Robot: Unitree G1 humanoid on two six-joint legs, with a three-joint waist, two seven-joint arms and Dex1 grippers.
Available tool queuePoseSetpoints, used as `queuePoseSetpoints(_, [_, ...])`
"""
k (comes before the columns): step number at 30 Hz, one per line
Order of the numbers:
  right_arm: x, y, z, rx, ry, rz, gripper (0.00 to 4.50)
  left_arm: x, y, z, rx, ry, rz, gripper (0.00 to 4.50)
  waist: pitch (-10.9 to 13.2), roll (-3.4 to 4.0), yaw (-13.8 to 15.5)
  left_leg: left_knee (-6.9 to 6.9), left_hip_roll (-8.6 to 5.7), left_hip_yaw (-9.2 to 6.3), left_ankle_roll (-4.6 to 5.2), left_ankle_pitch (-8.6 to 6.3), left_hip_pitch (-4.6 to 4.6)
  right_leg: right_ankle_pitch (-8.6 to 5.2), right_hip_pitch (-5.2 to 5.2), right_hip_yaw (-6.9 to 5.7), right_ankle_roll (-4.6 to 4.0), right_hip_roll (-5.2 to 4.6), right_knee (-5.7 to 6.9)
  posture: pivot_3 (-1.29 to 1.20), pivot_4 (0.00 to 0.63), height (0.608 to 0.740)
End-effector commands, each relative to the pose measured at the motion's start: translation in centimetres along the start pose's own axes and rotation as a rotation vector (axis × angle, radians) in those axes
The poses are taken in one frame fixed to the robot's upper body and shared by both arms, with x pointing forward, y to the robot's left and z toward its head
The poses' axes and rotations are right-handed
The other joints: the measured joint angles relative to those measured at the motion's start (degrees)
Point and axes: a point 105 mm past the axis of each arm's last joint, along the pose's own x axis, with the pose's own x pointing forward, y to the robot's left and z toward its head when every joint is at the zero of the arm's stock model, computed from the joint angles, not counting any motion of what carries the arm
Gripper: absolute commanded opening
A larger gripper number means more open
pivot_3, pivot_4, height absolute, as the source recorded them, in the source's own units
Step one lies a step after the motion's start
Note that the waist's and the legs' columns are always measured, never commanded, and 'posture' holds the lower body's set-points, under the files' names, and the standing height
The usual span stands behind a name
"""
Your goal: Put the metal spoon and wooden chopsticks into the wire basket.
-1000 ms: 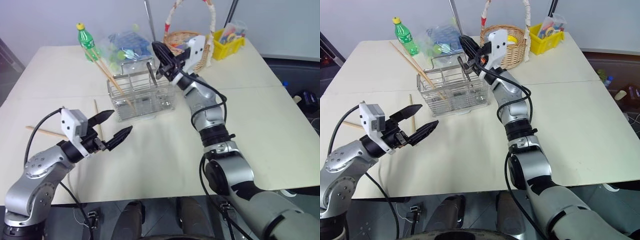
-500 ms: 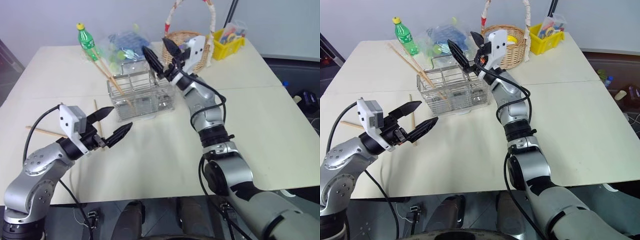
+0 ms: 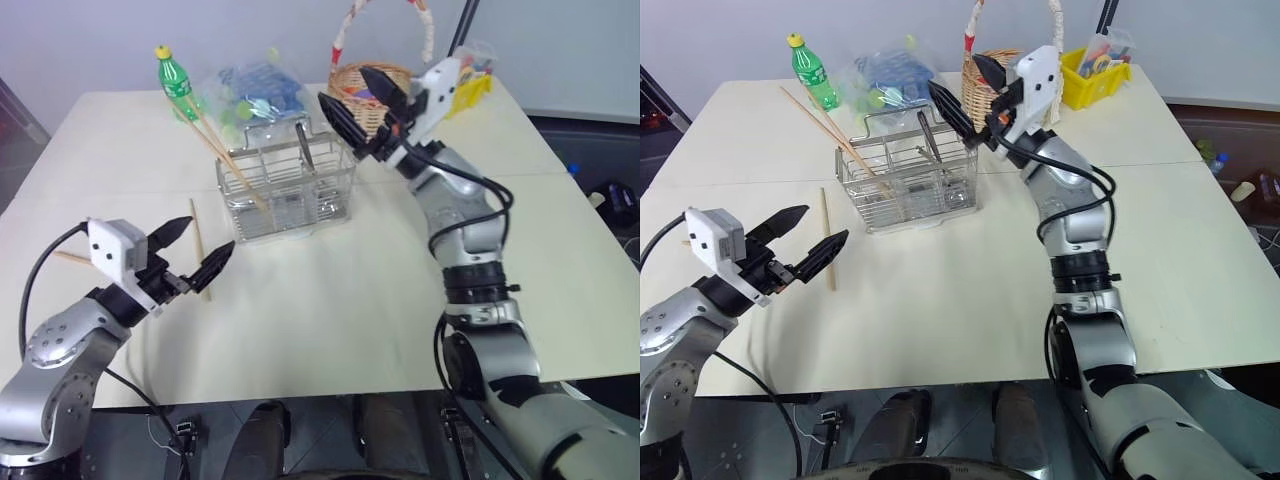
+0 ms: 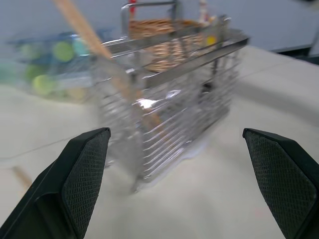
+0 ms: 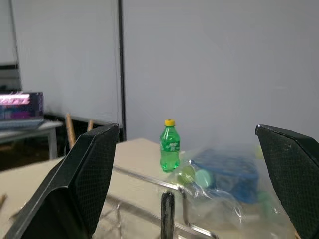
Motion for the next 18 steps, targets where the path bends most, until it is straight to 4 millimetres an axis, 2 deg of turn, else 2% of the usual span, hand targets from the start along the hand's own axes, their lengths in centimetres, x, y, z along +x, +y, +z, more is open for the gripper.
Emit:
queuePoseSetpoints(1, [-1.7, 1.4, 1.7, -0.022, 0.019, 0.075, 4.47, -0.8, 1.5, -0.3, 0.03, -0.016, 0.107, 4.5, 0.0, 0.0, 0.1, 0.0, 0.0, 0.0, 0.0, 0.0, -0.01, 0.0, 0.01, 0.0, 0.0, 0.0, -0.03, 0.0, 0.15, 0.74])
queuePoseSetpoints(4, [-4.0, 2.6, 1.2, -0.008, 0.1, 0.118, 4.47, -1.0, 2.1, -1.4, 0.008, -0.015, 0.174, 4.5, 0.0, 0.0, 0.1, 0.0, 0.0, 0.0, 0.0, 0.0, -0.02, -0.05, 0.03, 0.0, -0.09, 0.0, -0.1, 0.0, 0.15, 0.74])
queuePoseSetpoints(7, [-7.0, 4.3, 0.0, -0.013, 0.197, 0.169, 4.47, -1.2, 2.4, -2.5, -0.029, -0.02, 0.251, 4.5, 0.0, -0.04, 0.3, 0.0, 0.01, 0.0, 0.01, -0.01, -0.02, -0.08, 0.06, 0.0, -0.13, -0.01, -0.16, 0.0, 0.15, 0.74])
queuePoseSetpoints(12, [-10.8, 5.9, -1.9, 0.006, 0.313, 0.189, 4.47, -0.9, 2.8, -3.7, -0.024, -0.013, 0.335, 4.5, 0.0, -0.05, 1.1, 0.06, 0.01, 0.04, 0.02, -0.02, -0.02, -0.09, 0.15, -0.01, -0.14, -0.01, -0.31, 0.0, 0.15, 0.74])
queuePoseSetpoints(16, [-13.8, 7.5, -3.4, -0.086, 0.402, 0.313, 4.47, -0.8, 4.2, -4.2, -0.044, -0.017, 0.446, 4.5, 0.0, -0.09, 1.8, 0.1, 0.01, 0.05, 0.03, -0.02, -0.01, -0.1, 0.23, -0.01, -0.15, -0.01, -0.36, 0.0, 0.15, 0.74])
queuePoseSetpoints(18, [-15.4, 7.7, -4.2, -0.143, 0.448, 0.374, 4.47, -0.7, 4.1, -4.4, -0.059, -0.016, 0.462, 4.5, 0.0, -0.11, 1.8, 0.12, 0.0, 0.07, 0.03, -0.03, -0.02, -0.1, 0.27, -0.01, -0.13, -0.02, -0.43, 0.0, 0.15, 0.74])
